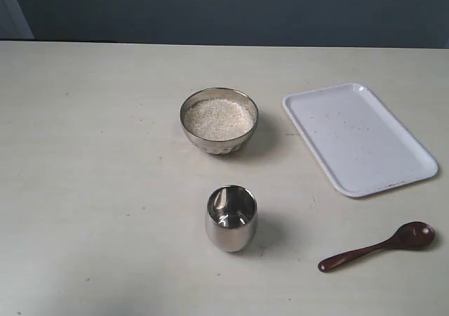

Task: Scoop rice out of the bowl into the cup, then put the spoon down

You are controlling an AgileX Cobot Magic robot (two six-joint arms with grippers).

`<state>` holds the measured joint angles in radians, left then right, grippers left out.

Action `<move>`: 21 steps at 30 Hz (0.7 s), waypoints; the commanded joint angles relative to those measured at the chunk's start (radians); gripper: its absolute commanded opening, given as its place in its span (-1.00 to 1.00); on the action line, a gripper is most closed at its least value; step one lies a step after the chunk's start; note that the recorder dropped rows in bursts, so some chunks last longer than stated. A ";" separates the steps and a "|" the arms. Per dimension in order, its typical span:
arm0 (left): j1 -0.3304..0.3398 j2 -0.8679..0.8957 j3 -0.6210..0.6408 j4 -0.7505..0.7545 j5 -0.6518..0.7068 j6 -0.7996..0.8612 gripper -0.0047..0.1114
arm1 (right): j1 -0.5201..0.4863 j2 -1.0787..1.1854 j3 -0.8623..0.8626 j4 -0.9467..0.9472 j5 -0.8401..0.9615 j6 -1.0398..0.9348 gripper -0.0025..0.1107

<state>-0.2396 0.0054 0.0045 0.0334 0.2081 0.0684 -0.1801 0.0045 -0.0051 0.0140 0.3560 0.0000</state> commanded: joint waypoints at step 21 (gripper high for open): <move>-0.003 -0.005 -0.005 -0.003 -0.004 -0.004 -0.91 | -0.006 -0.005 0.005 -0.164 -0.199 0.000 -0.97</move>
<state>-0.2396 0.0054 0.0045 0.0334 0.2081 0.0684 -0.1801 0.0045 -0.0035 -0.0887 0.2888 0.0000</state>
